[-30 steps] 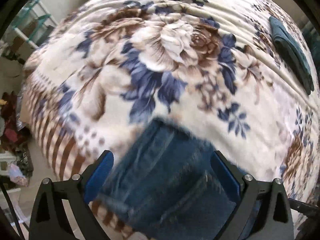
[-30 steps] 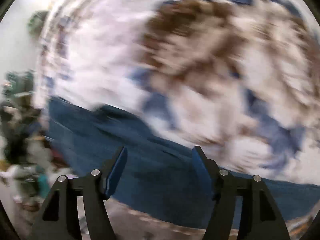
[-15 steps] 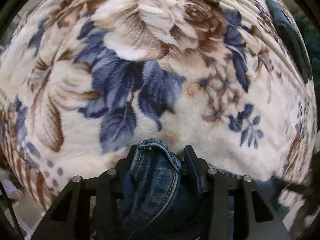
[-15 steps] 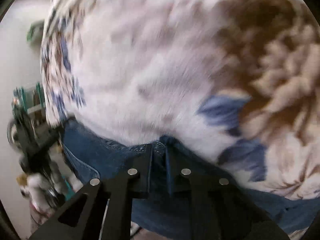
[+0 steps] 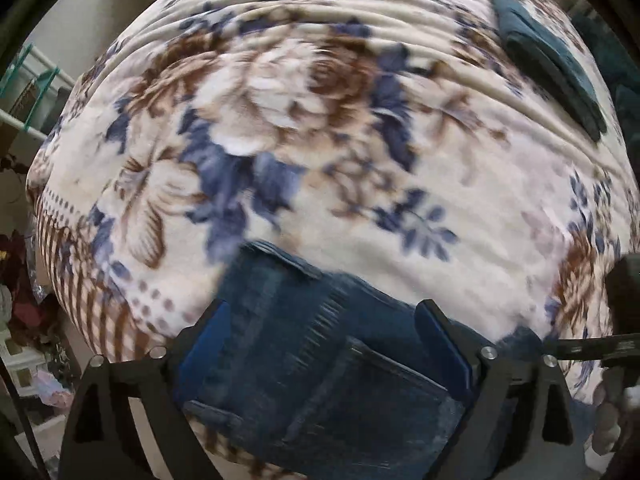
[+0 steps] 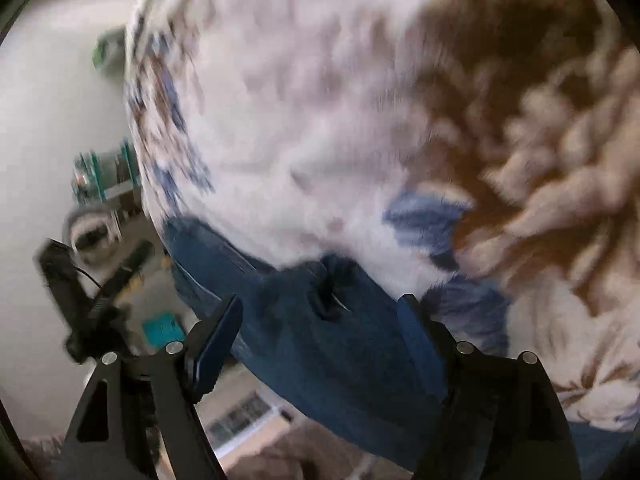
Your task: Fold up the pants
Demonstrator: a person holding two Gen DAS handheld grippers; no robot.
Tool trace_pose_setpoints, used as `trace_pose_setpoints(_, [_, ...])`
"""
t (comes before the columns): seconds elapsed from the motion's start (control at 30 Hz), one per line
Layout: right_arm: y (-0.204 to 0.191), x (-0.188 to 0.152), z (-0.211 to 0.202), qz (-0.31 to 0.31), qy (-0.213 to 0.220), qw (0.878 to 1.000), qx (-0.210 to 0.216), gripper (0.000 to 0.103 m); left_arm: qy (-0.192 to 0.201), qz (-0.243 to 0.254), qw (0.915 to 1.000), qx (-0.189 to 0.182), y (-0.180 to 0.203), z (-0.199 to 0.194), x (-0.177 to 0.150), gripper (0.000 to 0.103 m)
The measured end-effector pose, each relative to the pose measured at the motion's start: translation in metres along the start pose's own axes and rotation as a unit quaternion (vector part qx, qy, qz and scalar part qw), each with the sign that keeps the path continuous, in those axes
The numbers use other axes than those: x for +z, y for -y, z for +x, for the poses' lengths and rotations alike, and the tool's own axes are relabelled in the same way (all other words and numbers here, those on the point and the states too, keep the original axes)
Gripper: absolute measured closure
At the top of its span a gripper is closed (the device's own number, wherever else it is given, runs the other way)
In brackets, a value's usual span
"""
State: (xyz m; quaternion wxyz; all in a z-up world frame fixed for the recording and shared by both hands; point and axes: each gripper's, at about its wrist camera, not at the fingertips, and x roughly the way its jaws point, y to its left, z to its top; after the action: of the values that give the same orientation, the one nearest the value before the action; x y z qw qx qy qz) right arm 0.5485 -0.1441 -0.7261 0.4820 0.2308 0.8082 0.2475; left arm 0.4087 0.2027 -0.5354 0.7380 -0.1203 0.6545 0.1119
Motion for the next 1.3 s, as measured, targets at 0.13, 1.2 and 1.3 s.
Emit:
trace_pose_setpoints(0.13, [-0.001, -0.011, 0.017, -0.041, -0.035, 0.998, -0.016, 0.048, -0.031, 0.022, 0.9992, -0.013, 0.031, 0.019, -0.024, 0.009])
trace_pose_setpoints(1.2, [0.017, -0.001, 0.051, -0.017, -0.049, 0.99, 0.13, 0.029, -0.039, 0.042, 0.9982, 0.017, 0.035, 0.051, -0.047, 0.009])
trace_pose_setpoints(1.3, [0.025, 0.003, 0.055, 0.007, -0.069, 0.985, 0.16, 0.026, -0.039, 0.039, 0.9983, 0.017, 0.033, 0.053, -0.05, 0.009])
